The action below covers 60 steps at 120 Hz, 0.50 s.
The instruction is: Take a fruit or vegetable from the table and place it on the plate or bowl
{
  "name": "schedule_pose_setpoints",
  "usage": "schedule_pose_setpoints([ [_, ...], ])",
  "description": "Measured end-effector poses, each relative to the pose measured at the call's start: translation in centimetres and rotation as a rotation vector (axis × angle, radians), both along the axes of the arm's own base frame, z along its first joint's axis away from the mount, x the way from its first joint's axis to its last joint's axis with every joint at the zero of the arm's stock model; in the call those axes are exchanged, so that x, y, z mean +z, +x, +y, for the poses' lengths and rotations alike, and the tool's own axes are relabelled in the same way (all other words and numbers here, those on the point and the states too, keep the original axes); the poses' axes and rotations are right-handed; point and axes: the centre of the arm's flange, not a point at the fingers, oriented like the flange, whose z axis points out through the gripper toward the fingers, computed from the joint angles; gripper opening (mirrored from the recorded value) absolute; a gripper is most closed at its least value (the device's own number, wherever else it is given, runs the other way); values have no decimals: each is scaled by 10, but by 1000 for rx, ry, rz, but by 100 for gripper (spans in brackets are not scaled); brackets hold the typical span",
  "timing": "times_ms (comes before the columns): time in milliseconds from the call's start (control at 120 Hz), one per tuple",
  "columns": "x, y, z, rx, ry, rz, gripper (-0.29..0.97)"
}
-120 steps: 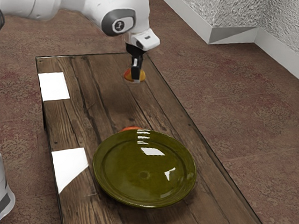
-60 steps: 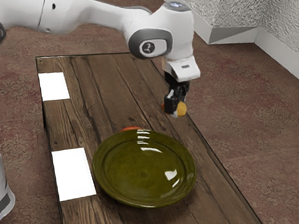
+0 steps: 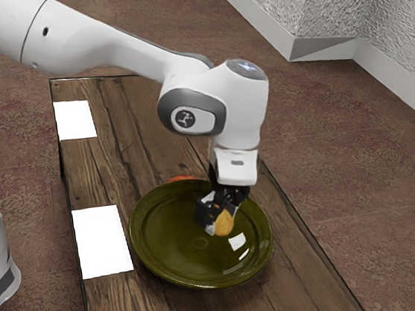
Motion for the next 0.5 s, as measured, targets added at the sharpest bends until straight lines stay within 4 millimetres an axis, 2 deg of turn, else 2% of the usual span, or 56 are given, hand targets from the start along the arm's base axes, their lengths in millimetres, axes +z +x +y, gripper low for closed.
schedule_pose_setpoints([
  [58,-1,-5,-10,-19,-4,4,34],
  [100,-1,-6,-12,-22,-8,8,43],
  [200,-1,-6,-12,-23,-15,14,56],
  [333,1,-4,-9,-19,-21,16,63],
  [383,7,-2,-10,-21,-26,6,65],
  [500,36,8,-16,-29,-58,-30,66],
])
